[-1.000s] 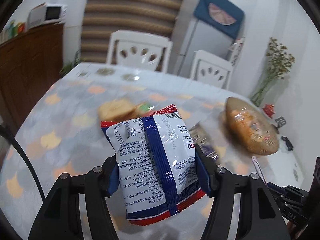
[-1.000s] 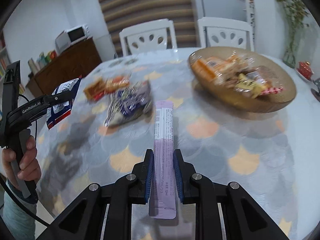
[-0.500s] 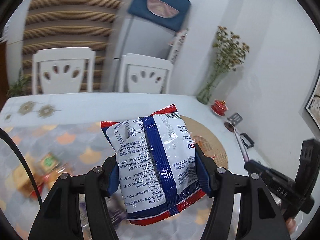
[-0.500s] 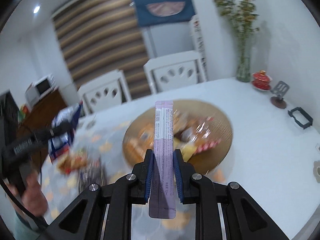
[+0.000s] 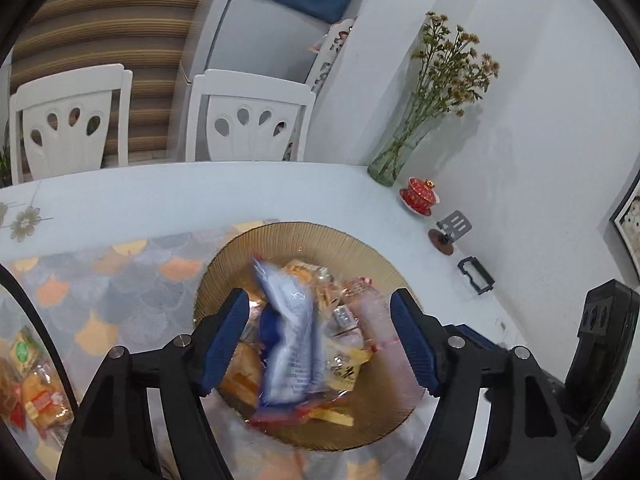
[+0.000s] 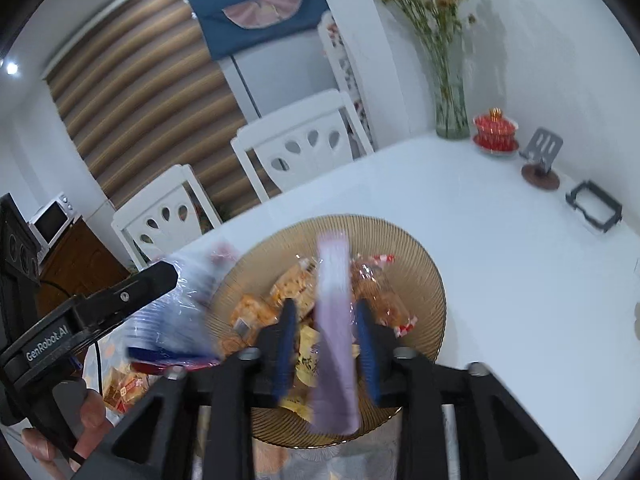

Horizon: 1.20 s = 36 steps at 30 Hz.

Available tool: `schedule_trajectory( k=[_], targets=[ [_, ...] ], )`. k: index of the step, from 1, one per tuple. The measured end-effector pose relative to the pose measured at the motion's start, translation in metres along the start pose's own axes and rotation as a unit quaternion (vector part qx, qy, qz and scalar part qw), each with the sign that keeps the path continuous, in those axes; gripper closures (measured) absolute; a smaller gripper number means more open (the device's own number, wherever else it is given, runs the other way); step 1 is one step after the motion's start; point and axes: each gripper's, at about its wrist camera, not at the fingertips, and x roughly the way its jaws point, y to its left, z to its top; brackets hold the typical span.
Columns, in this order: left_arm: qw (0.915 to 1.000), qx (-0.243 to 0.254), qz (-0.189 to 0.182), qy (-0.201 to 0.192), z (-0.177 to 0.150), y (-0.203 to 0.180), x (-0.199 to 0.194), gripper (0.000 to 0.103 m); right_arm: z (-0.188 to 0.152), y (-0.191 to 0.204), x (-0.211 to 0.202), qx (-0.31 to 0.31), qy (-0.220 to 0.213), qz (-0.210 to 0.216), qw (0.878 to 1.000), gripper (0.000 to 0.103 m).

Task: Organize snacks
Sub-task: 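Open both tools over the bowl and move them back to the pile, then grasp the purple snack bag with the right tool while the left tool grasps the bread loaf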

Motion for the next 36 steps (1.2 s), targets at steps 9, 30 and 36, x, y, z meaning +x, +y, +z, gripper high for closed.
schedule_trajectory(
  k=[9, 30, 36],
  targets=[
    [0.9994, -0.020, 0.008, -0.028, -0.015, 0.041, -0.071, 0.031, -0.015, 0.007, -0.014, -0.011, 0.007, 0.036, 0.999, 0.069],
    [0.9293, -0.262, 0.257, -0.043, -0.221, 0.274, -0.170, 0.022, -0.207, 0.133, 0.049, -0.241, 0.102, 0.124, 0.957, 0.067],
    [0.9376, -0.254, 0.227, -0.071, -0.225, 0.271, -0.174, 0.019, -0.217, 0.146, 0.049, -0.281, 0.096, 0.117, 0.948, 0.051]
  ],
)
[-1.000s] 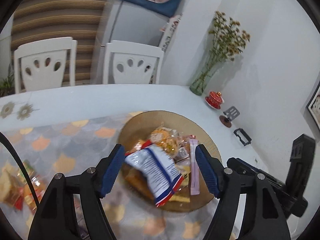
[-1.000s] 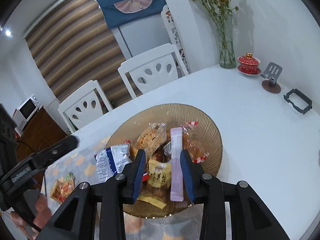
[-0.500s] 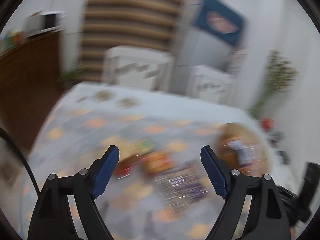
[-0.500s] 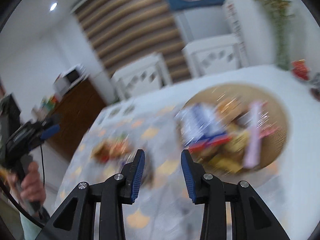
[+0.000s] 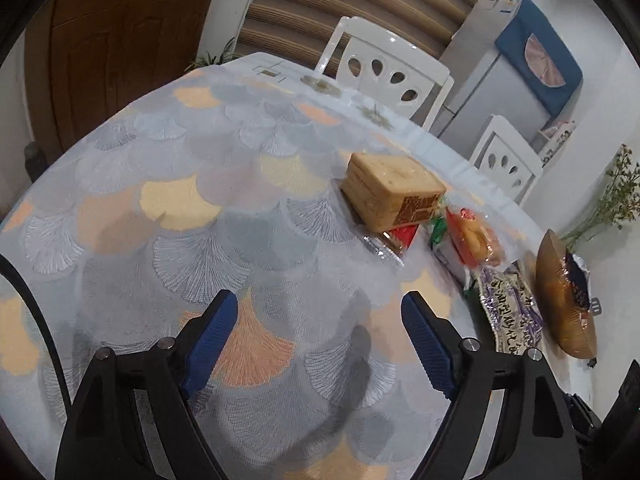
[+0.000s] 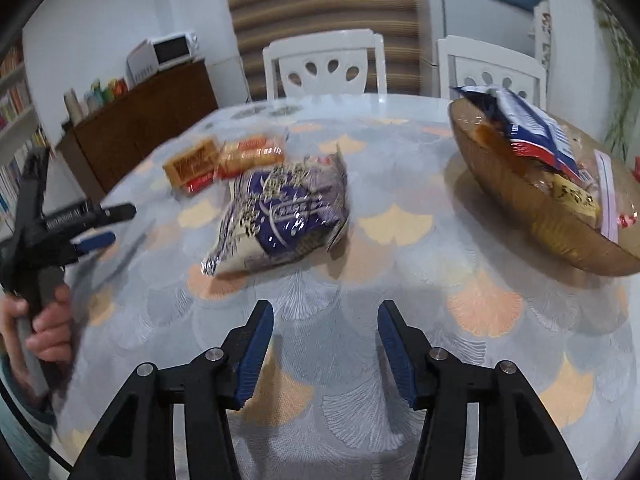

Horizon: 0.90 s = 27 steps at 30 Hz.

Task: Organize snacks
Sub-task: 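Grasp the purple snack bag with the right tool while the left tool grasps the bread loaf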

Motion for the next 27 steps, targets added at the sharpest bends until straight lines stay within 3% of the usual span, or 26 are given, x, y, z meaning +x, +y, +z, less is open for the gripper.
schedule_trajectory(
  k=[8, 21, 22, 25, 27],
  targets=[
    [0.9987, -0.022, -0.045, 0.000, 0.000, 0.012, -0.001, 0.011, 0.000, 0.004, 0.003, -0.006, 0.003, -0.013, 1.000, 0.050],
    [0.9984, -0.022, -0.053, 0.001, 0.000, 0.013, -0.001, 0.008, 0.001, 0.001, 0.007, 0.015, 0.024, -0.008, 1.000, 0.049],
    [0.9983, -0.022, -0.053, 0.001, 0.000, 0.013, -0.001, 0.008, 0.003, -0.001, 0.004, 0.033, 0.026, 0.007, 0.999, 0.049],
    [0.9984, -0.022, -0.053, 0.001, -0.001, 0.012, -0.001, 0.007, 0.014, -0.005, -0.002, 0.118, 0.024, 0.139, 0.983, 0.049],
    [0.9983, -0.021, -0.054, 0.001, -0.001, 0.012, -0.002, 0.007, 0.024, 0.003, 0.003, 0.123, 0.036, 0.146, 0.981, 0.049]
  ],
)
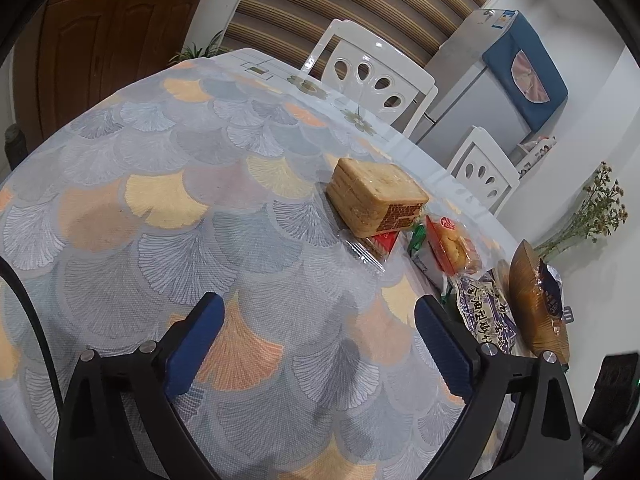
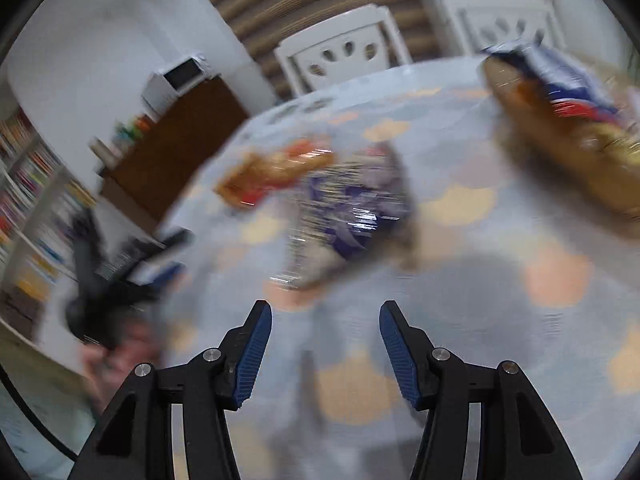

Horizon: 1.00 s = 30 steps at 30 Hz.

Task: Organize snacks
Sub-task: 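Grasp the purple snack bag with the right tool while the left tool grasps the bread loaf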

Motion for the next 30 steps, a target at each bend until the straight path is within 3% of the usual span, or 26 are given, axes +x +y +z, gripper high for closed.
schedule_trajectory(
  k=[6, 18, 22, 25, 30],
  targets=[
    [1.0000, -0.001, -0.004, 0.000, 0.001, 0.001, 0.000, 0.007, 0.017, 0.019, 0.024, -0.003, 0.011, -0.048, 0.999, 0.049],
    [1.0000, -0.001, -0.004, 0.001, 0.000, 0.001, -0.001, 0.006, 0.024, 0.000, 0.047, 0.022, 0.019, -0.086, 0.996, 0.049],
    [0.9999, -0.005, -0.010, 0.002, 0.002, 0.002, -0.001, 0.005, 0.028, -0.008, 0.037, 0.016, -0.010, -0.144, 0.989, 0.049],
    [0.9999, -0.004, -0.010, 0.002, 0.002, 0.001, -0.001, 0.005, 0.031, -0.026, 0.023, 0.049, -0.036, -0.195, 0.979, 0.050],
    [1.0000, 0.002, -0.003, 0.003, 0.002, -0.002, 0.000, 0.006, 0.032, -0.035, 0.013, 0.102, -0.042, -0.102, 0.989, 0.045]
  ],
)
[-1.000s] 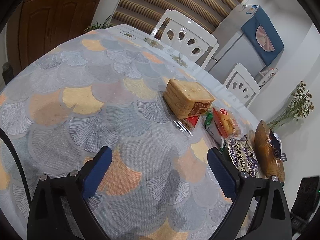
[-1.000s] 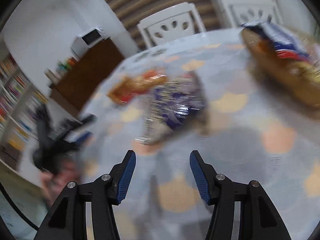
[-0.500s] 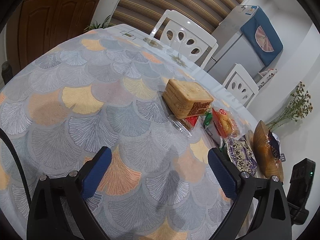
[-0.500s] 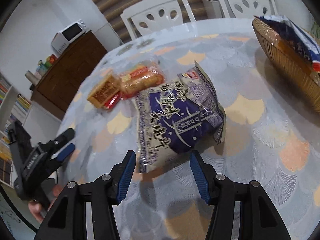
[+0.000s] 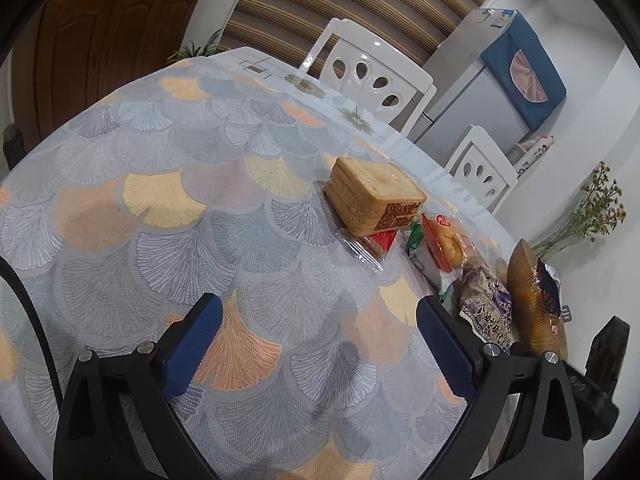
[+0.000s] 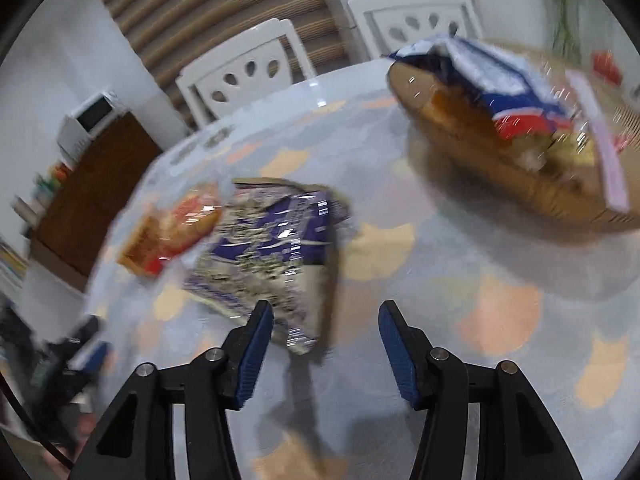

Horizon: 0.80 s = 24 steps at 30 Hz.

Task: Organize snacks
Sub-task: 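Grasp the purple snack bag with the right tool while the left tool grasps the bread loaf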

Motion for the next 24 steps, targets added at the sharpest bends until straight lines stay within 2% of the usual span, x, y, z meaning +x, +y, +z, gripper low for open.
schedule_trajectory(
  k=[2, 3, 4, 7, 9, 11, 14, 17, 21, 23, 24],
  targets=[
    [1.0000, -0.001, 0.002, 0.003, 0.001, 0.000, 0.000, 0.006, 0.002, 0.005, 0.001, 0.009, -0.003, 0.017, 1.000, 0.027],
    [1.0000, -0.003, 0.005, 0.008, 0.002, -0.001, -0.001, 0.006, 0.004, 0.010, 0.002, 0.014, -0.008, 0.023, 1.000, 0.009],
    [0.9999, -0.005, 0.006, 0.013, 0.005, -0.002, -0.001, 0.006, 0.005, 0.014, 0.002, 0.018, -0.011, 0.026, 0.999, 0.002],
    [0.9999, 0.000, -0.007, 0.009, 0.023, -0.010, -0.014, 0.007, 0.015, 0.035, 0.013, 0.017, -0.006, 0.007, 1.000, 0.002],
    [0.9992, 0.036, 0.004, -0.014, 0.041, -0.025, -0.024, 0.007, 0.021, 0.045, 0.025, 0.019, 0.005, -0.021, 1.000, 0.002],
    [0.9952, 0.091, 0.028, -0.024, 0.059, -0.042, -0.024, 0.005, 0.023, 0.049, 0.034, 0.029, 0.009, -0.030, 0.999, 0.002],
    [0.9878, 0.154, 0.017, -0.010, 0.079, -0.056, -0.006, 0.005, 0.024, 0.058, 0.046, 0.017, -0.002, -0.056, 0.998, 0.002],
    [0.9847, 0.174, -0.002, 0.016, 0.095, -0.058, 0.026, 0.005, 0.023, 0.060, 0.061, 0.006, 0.001, -0.089, 0.996, 0.001],
    [0.9785, 0.199, -0.017, 0.052, 0.104, -0.060, 0.062, 0.006, 0.023, 0.056, 0.067, -0.010, -0.007, -0.098, 0.995, 0.000],
    [0.9751, 0.210, -0.028, 0.066, 0.104, -0.062, 0.074, 0.006, 0.022, 0.052, 0.066, -0.017, -0.005, -0.092, 0.996, 0.004],
    [0.9734, 0.216, -0.034, 0.069, 0.103, -0.065, 0.079, 0.006, 0.021, 0.049, 0.062, -0.019, -0.006, -0.087, 0.996, 0.011]
  ],
)
